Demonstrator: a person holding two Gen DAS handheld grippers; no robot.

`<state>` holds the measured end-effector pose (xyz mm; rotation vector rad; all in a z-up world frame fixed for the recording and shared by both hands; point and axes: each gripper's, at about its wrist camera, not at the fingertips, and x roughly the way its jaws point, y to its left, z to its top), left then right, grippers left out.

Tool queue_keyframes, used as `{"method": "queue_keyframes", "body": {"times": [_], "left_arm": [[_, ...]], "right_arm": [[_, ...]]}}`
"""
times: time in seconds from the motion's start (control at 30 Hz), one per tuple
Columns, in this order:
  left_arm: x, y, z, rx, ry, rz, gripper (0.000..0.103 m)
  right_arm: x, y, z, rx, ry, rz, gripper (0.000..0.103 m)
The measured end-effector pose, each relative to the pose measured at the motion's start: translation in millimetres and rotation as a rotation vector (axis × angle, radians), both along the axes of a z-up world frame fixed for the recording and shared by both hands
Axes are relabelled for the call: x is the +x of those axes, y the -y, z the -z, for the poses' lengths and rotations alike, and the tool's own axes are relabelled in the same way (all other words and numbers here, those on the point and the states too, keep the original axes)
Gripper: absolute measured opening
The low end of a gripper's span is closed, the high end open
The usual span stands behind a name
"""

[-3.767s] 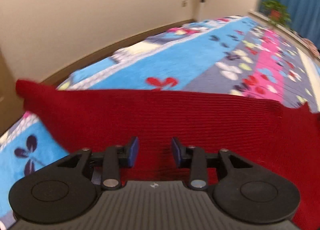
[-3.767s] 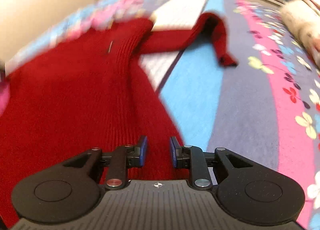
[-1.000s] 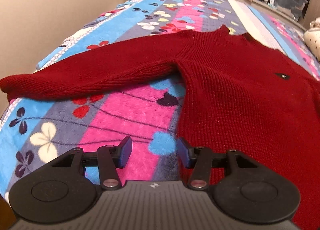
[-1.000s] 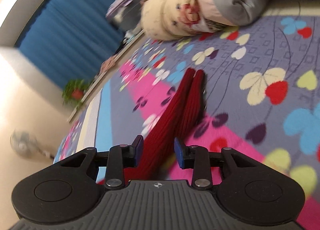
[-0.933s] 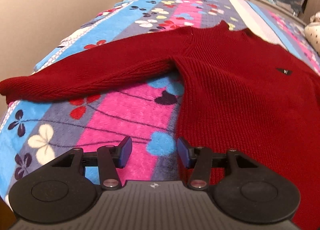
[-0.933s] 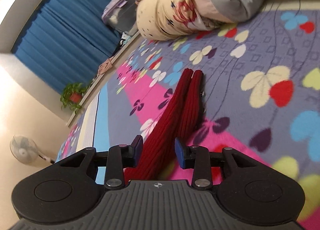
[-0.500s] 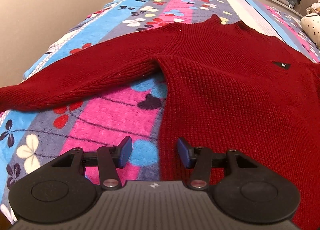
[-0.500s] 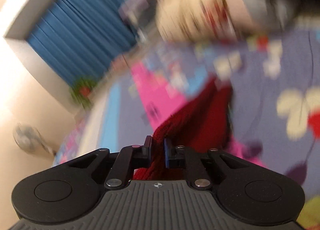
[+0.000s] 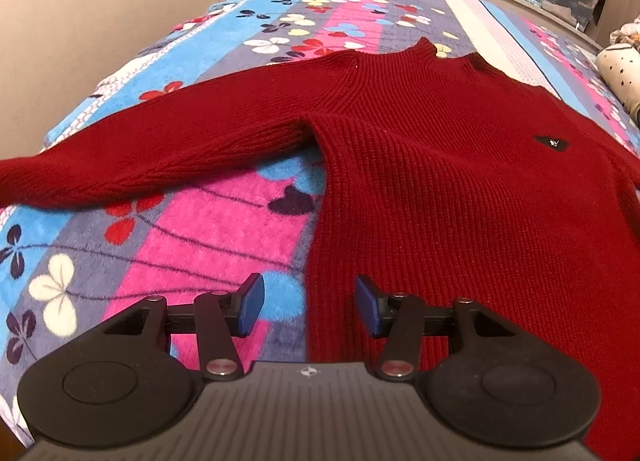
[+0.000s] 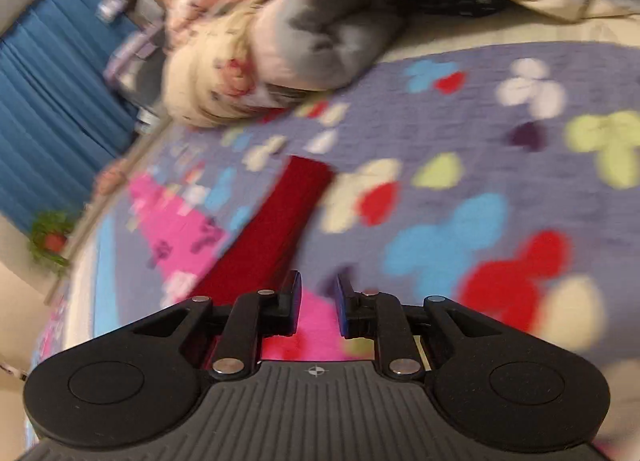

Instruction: Fold small clothes

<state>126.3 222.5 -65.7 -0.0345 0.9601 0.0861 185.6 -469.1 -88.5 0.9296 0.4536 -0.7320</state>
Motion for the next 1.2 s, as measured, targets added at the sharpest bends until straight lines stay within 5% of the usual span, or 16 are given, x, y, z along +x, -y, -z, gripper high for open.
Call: {"method": "queue_keyframes", "body": {"times": [0.17,0.23,0.37,0.5,0.57,0.7,1.03,1.2], "left_arm": [[-16.5,-10.0,-10.1,-0.084,0.011,-0.034,0.055],[-26.6,-12.0,-13.5,-0.126,0.011,-0.036,0.055],[-50.6,-14.6,-15.9,-0.159,0.001,-0.016,0.055],[-77.3,-27.6,-6.3,-0.194,-0.059,-0.017,0.055],[-89.1,-34.8,2.8,-0.217,-0.1,-0.027,0.055],[-108.7,-35.9,22.7,-0.242,-0.173,-0.022,0.056],[-138.6,-12.3,25.0,-0.146,-0.084,-0.102,0.056],[-141.0,-7.2,25.5,-0.113,-0.062,-0.139,0.057]], "right_arm": [[-44.4,-20.3,-40.3,-0.017,-0.021,-0.172,0.02],[-54.5,-40.2,-54.9,0.009,-0.007,-0.343,0.022],[-66.6,-103.0,-66.5,0.006,-0.07,-0.757,0.046],[-89.6,-172.0,-46.1,-0.085,-0.247,-1.044,0.047],[-97.9,-187.4,-34.3,-0.148,-0.306,-1.06,0.049],[-116.9,-197.9,-30.6,-0.186,-0.246,-0.986,0.049],[-122.2,-194.2,-37.8,-0.283,-0.249,-0.96,0.05],[-119.5,-190.5,-30.3,-0.323,-0.299,-0.943,0.067]]}}
